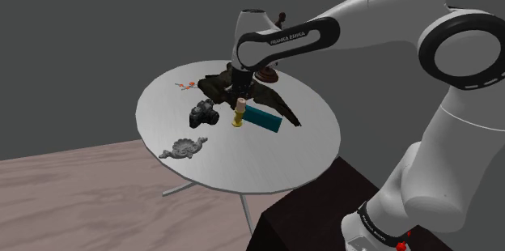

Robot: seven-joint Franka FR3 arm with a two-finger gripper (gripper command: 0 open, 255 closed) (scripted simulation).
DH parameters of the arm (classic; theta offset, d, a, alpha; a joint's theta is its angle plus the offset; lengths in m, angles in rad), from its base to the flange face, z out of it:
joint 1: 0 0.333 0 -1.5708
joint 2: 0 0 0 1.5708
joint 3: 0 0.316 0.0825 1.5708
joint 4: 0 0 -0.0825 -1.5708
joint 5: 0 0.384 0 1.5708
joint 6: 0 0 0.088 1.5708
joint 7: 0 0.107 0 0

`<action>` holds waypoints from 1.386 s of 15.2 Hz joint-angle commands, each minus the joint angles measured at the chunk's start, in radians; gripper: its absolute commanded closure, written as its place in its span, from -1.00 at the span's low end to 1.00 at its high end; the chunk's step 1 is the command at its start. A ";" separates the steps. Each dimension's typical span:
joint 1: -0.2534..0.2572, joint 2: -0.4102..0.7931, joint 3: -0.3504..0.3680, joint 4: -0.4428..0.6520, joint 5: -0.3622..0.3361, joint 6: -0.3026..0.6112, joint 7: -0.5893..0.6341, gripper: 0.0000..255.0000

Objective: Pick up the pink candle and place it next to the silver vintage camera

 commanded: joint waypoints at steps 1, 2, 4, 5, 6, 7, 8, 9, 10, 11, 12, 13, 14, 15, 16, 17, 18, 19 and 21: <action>-0.001 0.013 -0.001 -0.012 0.001 0.025 -0.002 1.00; -0.001 0.019 -0.001 -0.018 0.001 0.037 -0.003 1.00; -0.001 0.032 0.000 -0.029 0.001 0.061 -0.003 1.00; -0.001 0.038 0.000 -0.034 0.002 0.073 -0.004 1.00; -0.001 0.045 0.000 -0.039 0.002 0.085 -0.004 1.00; -0.001 0.052 0.000 -0.044 0.002 0.097 -0.004 1.00; -0.001 0.060 0.000 -0.048 0.002 0.108 -0.005 1.00; -0.001 0.067 0.000 -0.053 0.003 0.120 -0.005 1.00; -0.001 0.074 0.000 -0.057 0.003 0.132 -0.005 1.00; -0.001 0.083 0.000 -0.061 0.003 0.145 -0.006 1.00; -0.001 0.083 0.000 -0.062 0.003 0.145 -0.006 1.00; -0.001 0.083 0.000 -0.062 0.003 0.145 -0.006 1.00; -0.001 0.083 0.000 -0.062 0.003 0.145 -0.006 1.00; -0.001 0.083 0.000 -0.061 0.003 0.145 -0.006 1.00; -0.001 0.083 0.000 -0.061 0.003 0.145 -0.006 1.00; -0.001 0.083 0.000 -0.061 0.003 0.145 -0.006 1.00; -0.001 0.083 0.000 -0.061 0.003 0.145 -0.006 1.00; -0.001 0.083 0.000 -0.061 0.003 0.145 -0.006 1.00; -0.001 0.083 0.000 -0.061 0.003 0.145 -0.006 -1.00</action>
